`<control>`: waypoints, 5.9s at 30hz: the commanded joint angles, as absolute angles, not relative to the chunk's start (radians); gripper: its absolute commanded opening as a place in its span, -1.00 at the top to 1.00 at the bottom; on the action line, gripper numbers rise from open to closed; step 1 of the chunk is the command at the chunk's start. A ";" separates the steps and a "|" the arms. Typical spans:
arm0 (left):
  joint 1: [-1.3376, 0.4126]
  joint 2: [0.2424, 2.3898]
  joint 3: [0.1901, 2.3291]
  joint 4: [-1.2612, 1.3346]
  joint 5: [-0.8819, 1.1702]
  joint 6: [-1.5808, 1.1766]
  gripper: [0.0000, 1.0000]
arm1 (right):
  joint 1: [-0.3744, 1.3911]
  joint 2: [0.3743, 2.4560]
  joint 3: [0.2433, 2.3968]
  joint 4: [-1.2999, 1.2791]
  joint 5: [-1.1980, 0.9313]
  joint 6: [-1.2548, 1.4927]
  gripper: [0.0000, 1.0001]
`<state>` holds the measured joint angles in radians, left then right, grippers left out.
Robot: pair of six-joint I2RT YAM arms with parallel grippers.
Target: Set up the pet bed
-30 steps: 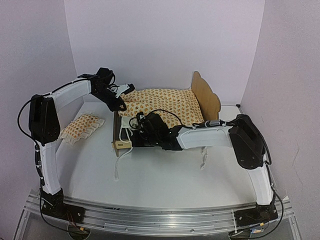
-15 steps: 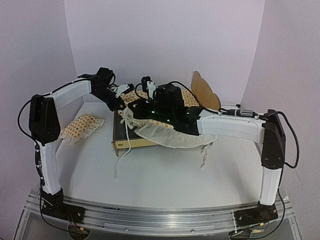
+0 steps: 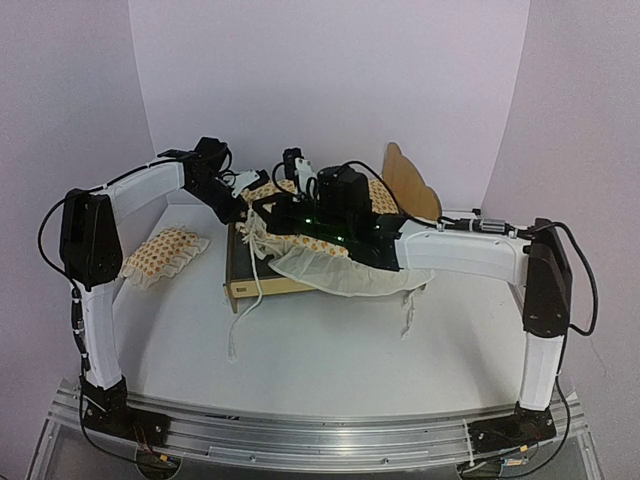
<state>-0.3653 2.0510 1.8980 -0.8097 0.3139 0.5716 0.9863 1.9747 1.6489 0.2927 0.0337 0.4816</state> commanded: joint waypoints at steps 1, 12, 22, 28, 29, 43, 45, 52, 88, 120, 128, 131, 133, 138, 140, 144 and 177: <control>-0.358 2.064 1.940 -0.759 0.278 0.579 1.00 | 0.986 1.902 1.677 0.348 0.006 0.434 1.00; -0.358 2.069 1.933 -0.756 0.297 0.578 1.00 | 0.974 1.912 1.719 0.344 -0.069 0.529 1.00; -0.359 2.064 1.916 -0.739 0.305 0.572 1.00 | 0.970 1.926 1.749 0.136 -0.031 0.463 1.00; -0.358 2.084 1.890 -0.730 0.278 0.581 0.92 | 0.926 1.981 1.769 0.182 -0.361 0.675 1.00; -0.358 2.086 1.889 -0.731 0.280 0.582 0.70 | 0.928 1.982 1.786 0.163 -0.367 0.671 1.00; -0.167 1.945 2.046 -0.784 0.745 0.540 -0.90 | 0.914 2.091 1.838 0.161 0.023 0.704 1.00; -0.107 1.929 2.044 -0.790 0.919 0.521 -0.89 | 0.911 2.097 1.847 0.164 0.045 0.705 1.00; -0.121 1.901 2.057 -1.026 1.112 0.720 -0.63 | 0.905 2.133 1.901 0.167 0.033 0.712 1.00; -0.337 1.897 1.796 -0.934 0.896 0.718 1.00 | 0.902 2.115 1.886 0.206 0.017 0.713 1.00; -0.316 1.876 1.944 -1.099 1.036 0.397 1.00 | 0.997 2.169 1.832 0.250 0.113 0.332 0.08; -0.306 1.865 1.966 -1.083 1.017 0.396 1.00 | 0.988 2.229 1.936 0.244 0.094 0.331 1.00; -0.286 1.859 1.973 -1.059 0.984 0.394 1.00 | 0.978 2.209 1.941 0.248 0.087 0.331 1.00; -0.276 1.858 1.971 -1.053 0.982 0.397 1.00 | 0.973 2.202 1.949 0.252 0.061 0.334 1.00; -0.260 1.849 1.972 -1.055 0.921 0.458 1.00 | 0.966 2.173 1.909 0.249 -0.082 0.324 0.23; -0.233 1.836 1.956 -1.038 0.871 0.470 1.00 | 0.967 2.105 1.828 0.249 -0.067 0.299 0.19; -0.203 1.829 1.970 -1.052 0.854 0.513 1.00 | 0.962 1.996 1.720 0.243 0.026 0.271 0.16; -0.204 1.847 1.986 -0.983 0.952 0.425 1.00 | 0.990 2.154 1.800 0.143 -0.044 0.466 0.01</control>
